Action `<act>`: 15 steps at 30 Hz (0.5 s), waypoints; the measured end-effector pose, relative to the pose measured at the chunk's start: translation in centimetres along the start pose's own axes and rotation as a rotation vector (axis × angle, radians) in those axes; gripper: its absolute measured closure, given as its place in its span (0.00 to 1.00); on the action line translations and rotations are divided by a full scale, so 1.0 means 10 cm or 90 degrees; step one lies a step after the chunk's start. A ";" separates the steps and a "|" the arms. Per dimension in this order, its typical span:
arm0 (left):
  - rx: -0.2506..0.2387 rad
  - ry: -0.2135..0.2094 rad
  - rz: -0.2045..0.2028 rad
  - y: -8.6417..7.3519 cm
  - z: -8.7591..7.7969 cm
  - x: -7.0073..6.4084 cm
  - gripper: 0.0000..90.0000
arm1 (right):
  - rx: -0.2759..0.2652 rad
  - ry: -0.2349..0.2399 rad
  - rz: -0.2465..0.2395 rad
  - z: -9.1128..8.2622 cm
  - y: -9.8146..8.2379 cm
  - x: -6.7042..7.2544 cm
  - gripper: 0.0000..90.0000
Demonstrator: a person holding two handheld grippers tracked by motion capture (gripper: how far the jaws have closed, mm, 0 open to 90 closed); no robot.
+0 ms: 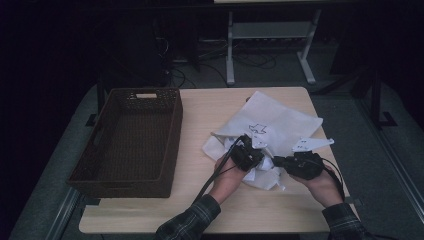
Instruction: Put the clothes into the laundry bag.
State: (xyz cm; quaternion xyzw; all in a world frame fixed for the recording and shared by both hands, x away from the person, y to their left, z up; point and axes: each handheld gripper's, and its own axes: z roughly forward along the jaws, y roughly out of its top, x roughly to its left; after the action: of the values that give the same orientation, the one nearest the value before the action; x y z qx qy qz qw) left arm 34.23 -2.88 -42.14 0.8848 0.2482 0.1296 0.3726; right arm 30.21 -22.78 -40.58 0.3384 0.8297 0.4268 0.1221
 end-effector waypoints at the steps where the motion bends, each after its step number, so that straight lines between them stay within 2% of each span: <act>1: 0.002 -0.002 -0.003 0.00 0.01 0.00 0.99 | 0.000 0.000 0.000 0.00 0.00 0.00 0.96; 5: 0.002 -0.011 0.002 -0.02 0.00 -0.02 0.96 | 0.004 0.001 -0.001 0.01 -0.01 -0.01 0.96; 8: 0.003 -0.027 0.002 -0.05 -0.06 -0.03 0.86 | 0.006 0.001 0.001 0.01 -0.02 -0.02 0.96; 11: -0.001 -0.039 0.006 -0.08 -0.18 -0.04 0.79 | 0.008 0.000 0.002 0.01 -0.03 -0.03 0.96; 15: -0.012 -0.039 0.007 -0.12 -0.38 0.00 0.73 | 0.011 0.000 0.004 0.02 -0.04 -0.04 0.96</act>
State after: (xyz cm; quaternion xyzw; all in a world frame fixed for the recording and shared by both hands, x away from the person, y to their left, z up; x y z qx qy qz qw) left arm 32.24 0.10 -40.35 0.8861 0.2302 0.1069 0.3877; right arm 30.45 -23.12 -40.99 0.3421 0.8325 0.4196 0.1181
